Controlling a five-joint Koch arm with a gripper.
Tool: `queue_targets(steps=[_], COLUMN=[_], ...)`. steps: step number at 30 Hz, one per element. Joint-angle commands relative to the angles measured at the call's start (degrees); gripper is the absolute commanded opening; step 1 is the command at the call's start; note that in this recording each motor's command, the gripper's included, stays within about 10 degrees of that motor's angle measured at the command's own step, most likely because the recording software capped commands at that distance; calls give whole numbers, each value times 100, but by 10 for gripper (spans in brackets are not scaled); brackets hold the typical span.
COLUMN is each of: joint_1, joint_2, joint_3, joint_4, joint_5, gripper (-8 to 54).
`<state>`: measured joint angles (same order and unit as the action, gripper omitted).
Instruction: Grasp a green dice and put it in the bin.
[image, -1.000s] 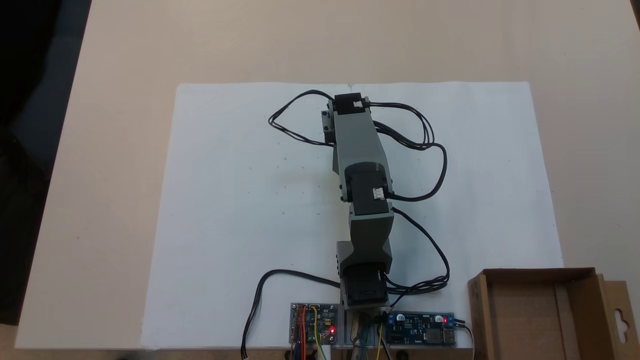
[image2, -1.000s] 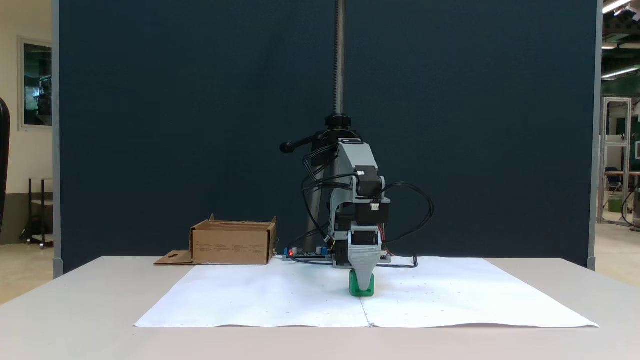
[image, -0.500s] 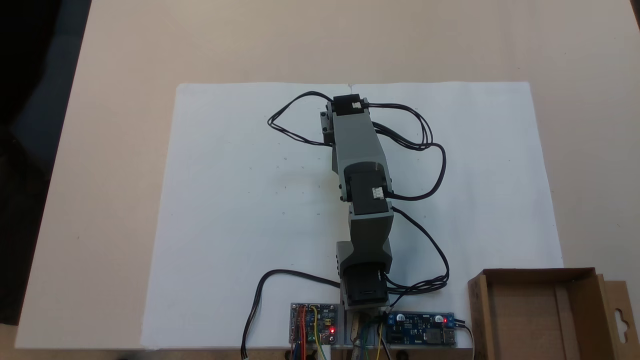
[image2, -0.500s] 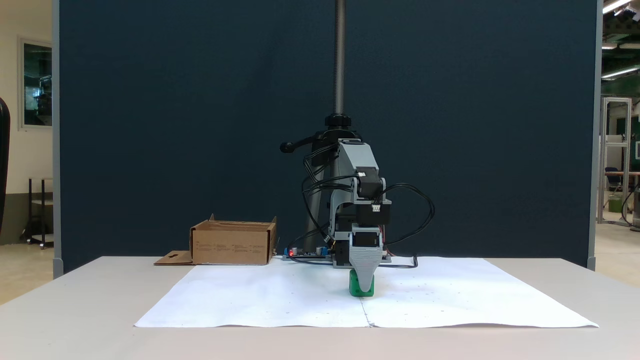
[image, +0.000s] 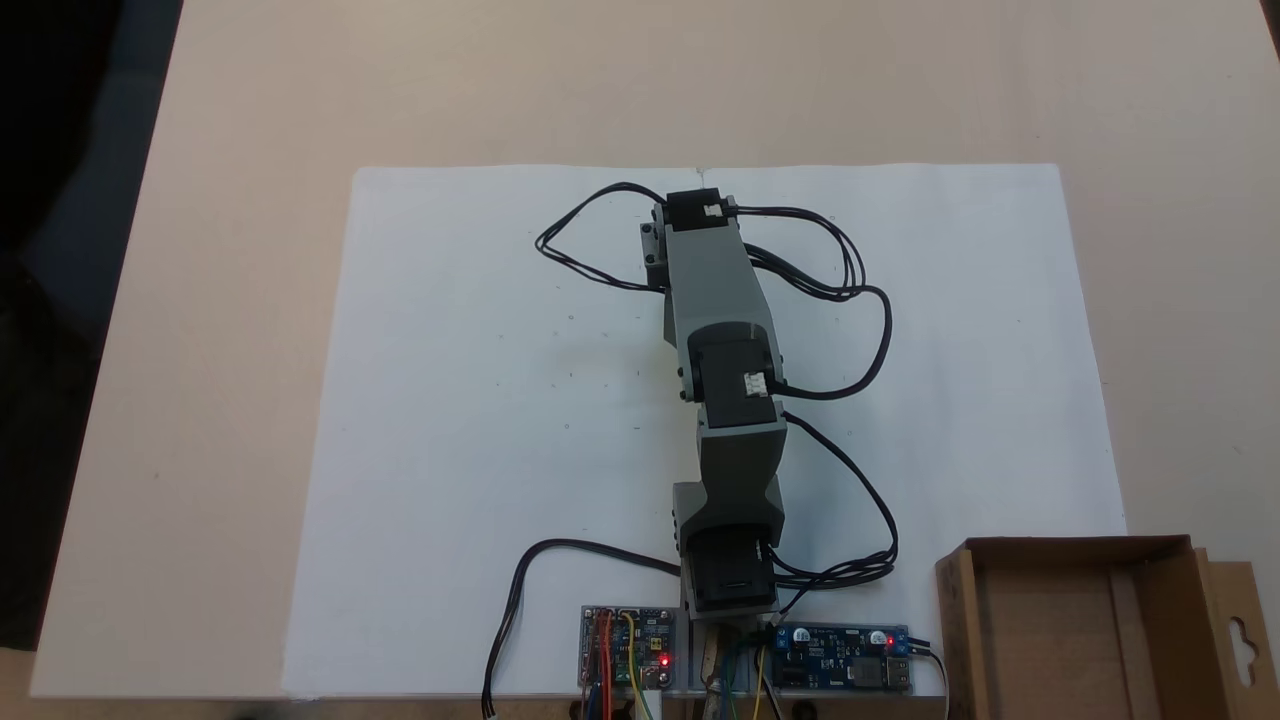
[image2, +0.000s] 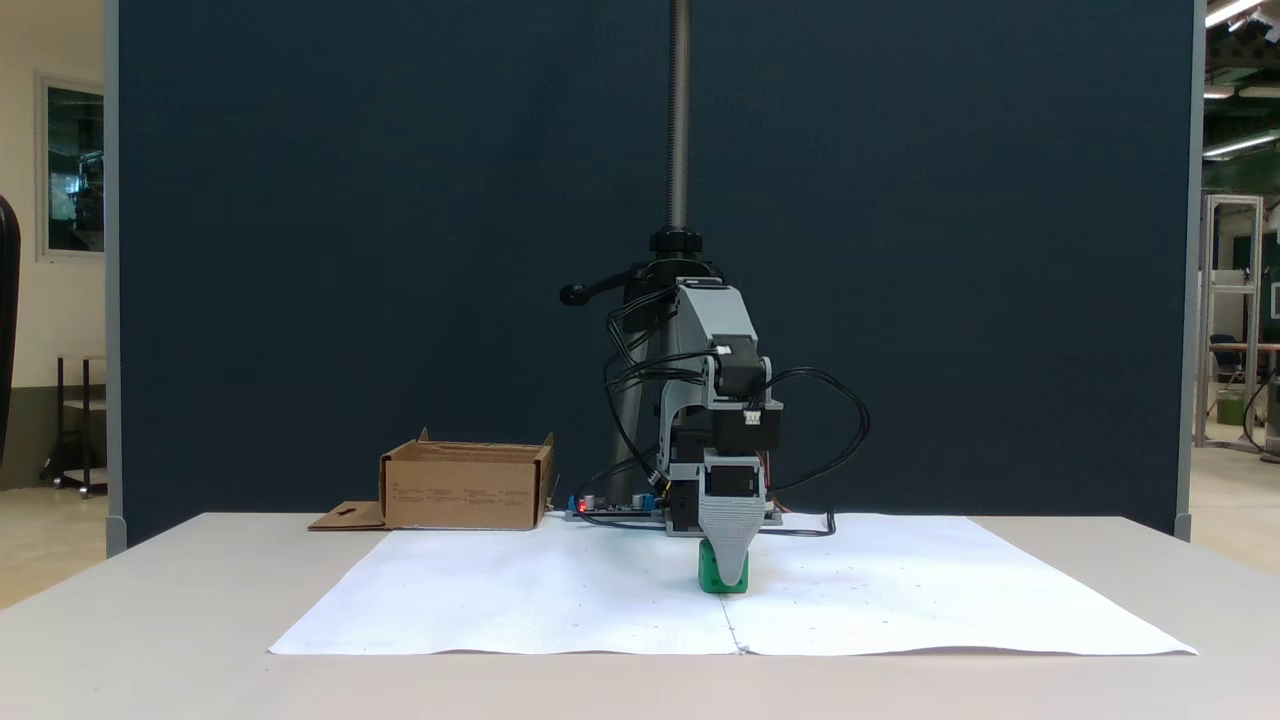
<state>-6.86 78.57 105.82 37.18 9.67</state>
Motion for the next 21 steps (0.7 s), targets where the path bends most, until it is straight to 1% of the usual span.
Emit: queue_targets(steps=[1, 7, 17, 18, 21], joint_1=[-44, 26, 167, 167, 149], joint_2=[123, 62, 53, 53, 53], joint_3=[-70, -70, -9, 0, 35], joint_4=[-202, -220, -202, -202, -211], joint_5=[202, -35, -97, -97, -97], gripper=[366, 366, 364, 359, 299])
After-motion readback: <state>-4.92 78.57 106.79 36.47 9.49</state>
